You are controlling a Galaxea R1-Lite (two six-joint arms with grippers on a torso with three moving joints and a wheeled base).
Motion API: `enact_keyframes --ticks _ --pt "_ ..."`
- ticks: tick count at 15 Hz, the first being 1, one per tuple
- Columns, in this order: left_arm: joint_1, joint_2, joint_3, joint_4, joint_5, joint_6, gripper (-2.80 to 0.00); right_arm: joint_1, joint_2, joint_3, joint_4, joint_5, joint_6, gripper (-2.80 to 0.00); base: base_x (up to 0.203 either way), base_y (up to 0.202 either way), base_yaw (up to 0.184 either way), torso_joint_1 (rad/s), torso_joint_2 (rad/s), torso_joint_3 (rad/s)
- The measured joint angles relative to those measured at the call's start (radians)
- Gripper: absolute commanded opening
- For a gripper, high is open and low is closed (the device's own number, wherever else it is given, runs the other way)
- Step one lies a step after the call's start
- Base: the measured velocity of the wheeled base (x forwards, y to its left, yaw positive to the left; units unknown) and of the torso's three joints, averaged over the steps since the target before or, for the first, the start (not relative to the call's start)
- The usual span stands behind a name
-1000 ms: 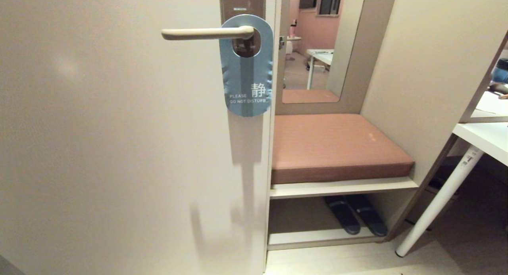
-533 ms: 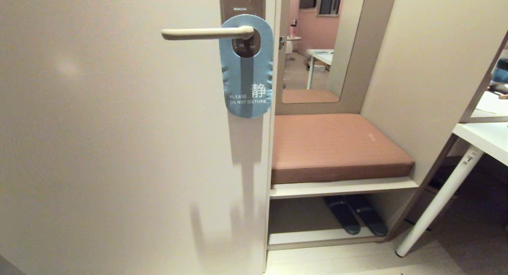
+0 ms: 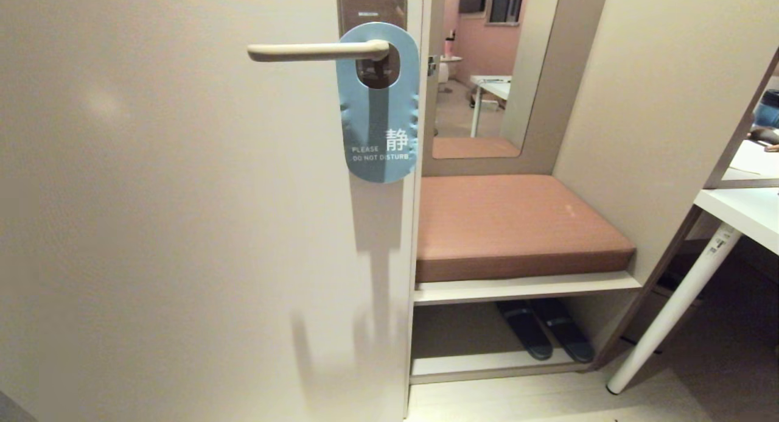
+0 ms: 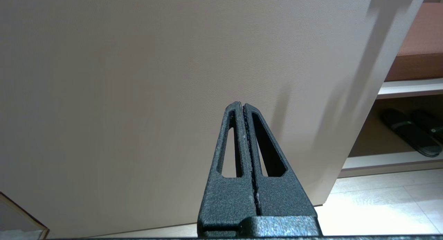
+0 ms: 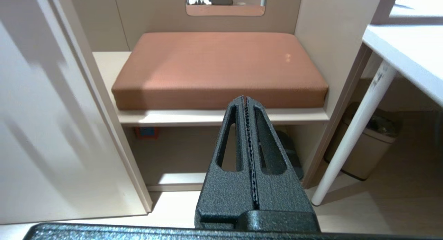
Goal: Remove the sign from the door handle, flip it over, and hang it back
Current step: Take down the sign
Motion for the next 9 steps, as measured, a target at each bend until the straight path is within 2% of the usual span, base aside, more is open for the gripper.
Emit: enact_keyframes --ticks 5,9 --pt "0.0 0.0 0.0 0.0 0.0 0.0 -2.8 -0.001 0.355 -0.293 -0.004 0.01 0.001 -2.8 0.0 0.0 0.0 0.0 0.0 0.0" --pt "0.0 0.0 0.0 0.0 -0.001 -0.001 -2.8 0.017 0.632 -0.542 -0.007 0.111 -0.015 -2.8 0.0 0.0 0.0 0.0 0.0 0.0"
